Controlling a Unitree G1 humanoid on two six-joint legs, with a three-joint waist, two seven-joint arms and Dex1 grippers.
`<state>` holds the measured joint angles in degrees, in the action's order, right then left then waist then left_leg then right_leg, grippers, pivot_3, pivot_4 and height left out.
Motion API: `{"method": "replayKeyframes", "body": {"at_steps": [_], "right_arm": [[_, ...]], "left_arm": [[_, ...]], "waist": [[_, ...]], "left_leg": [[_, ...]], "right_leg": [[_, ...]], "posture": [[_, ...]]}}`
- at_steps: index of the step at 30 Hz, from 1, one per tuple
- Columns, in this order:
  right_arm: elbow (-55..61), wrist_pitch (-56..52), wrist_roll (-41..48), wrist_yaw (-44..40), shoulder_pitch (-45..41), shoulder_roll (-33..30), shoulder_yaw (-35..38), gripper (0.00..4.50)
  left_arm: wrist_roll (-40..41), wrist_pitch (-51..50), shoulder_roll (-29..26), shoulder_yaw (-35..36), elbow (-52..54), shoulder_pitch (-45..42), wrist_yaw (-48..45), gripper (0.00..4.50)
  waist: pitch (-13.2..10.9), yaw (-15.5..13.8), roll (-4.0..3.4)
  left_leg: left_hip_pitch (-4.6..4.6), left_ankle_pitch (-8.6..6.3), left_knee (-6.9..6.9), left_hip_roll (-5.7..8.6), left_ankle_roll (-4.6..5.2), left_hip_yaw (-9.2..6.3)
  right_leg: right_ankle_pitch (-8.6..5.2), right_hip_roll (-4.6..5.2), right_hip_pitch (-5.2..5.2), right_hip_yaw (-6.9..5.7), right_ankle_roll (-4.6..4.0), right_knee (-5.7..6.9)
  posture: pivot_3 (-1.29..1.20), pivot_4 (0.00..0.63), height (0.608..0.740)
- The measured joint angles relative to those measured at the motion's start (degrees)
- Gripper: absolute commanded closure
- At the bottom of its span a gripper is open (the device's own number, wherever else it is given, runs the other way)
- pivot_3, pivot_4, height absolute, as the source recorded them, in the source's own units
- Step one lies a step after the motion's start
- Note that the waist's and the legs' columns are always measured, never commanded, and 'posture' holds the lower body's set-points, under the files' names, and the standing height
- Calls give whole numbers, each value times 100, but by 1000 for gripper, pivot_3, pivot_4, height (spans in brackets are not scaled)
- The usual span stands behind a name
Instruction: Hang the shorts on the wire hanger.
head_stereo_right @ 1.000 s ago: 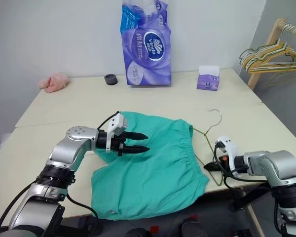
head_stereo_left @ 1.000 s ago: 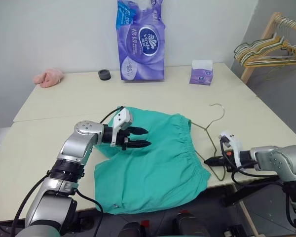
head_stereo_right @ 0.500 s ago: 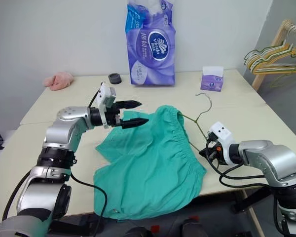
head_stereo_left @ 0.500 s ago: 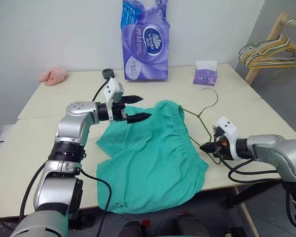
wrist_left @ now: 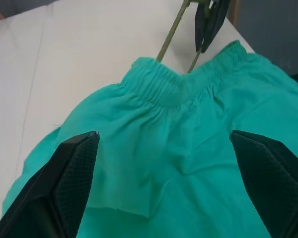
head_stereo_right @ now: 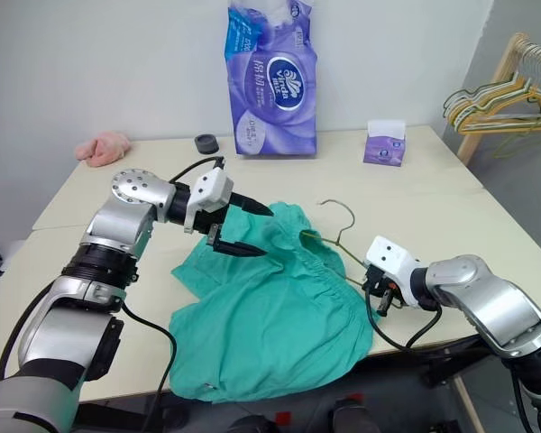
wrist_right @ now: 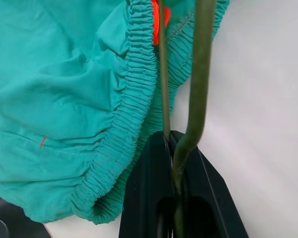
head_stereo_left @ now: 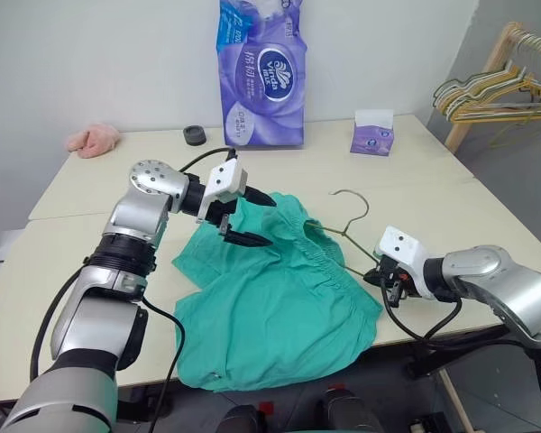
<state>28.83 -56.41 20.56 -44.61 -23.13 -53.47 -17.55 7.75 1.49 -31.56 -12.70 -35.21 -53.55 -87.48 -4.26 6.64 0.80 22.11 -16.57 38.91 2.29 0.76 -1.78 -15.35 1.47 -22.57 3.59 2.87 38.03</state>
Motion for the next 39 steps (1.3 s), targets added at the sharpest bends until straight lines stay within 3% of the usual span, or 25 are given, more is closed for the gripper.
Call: {"method": "replayKeyframes", "body": {"at_steps": [5,14,18,30,39], "right_arm": [[280,82,-155,-55,0,-22,-179,4500],[450,99,-362,-175,-3,-57,-238,4500],[473,110,-409,-276,-11,-68,-243,4500],[540,143,-582,-412,-53,-71,-297,4500],[546,491,-866,-734,-199,-263,-486,4500]], "left_arm": [[-4,138,267,-17,-99,0,2,43],[-54,238,169,-407,151,303,-451,43],[-165,414,92,-568,66,360,-456,884],[-253,473,177,-567,-95,423,-468,4485],[-230,367,140,-559,103,591,-469,4485]], "waist": [[0,30,1],[1,181,0],[1,191,0],[1,194,0],[1,218,0]], "left_leg": [[6,0,1,0,0,0],[4,0,3,-1,0,-2],[4,0,3,-1,0,-3],[4,0,4,-1,1,-3],[4,0,5,-1,1,-3]], "right_leg": [[0,0,-5,0,0,1],[0,0,-5,0,0,7],[0,0,-4,-1,0,6],[0,0,-4,-1,0,7],[0,0,-4,-1,0,6]], "posture": [[-219,28,740],[-225,33,740],[-227,35,740],[-230,39,740],[-224,39,740]]}}
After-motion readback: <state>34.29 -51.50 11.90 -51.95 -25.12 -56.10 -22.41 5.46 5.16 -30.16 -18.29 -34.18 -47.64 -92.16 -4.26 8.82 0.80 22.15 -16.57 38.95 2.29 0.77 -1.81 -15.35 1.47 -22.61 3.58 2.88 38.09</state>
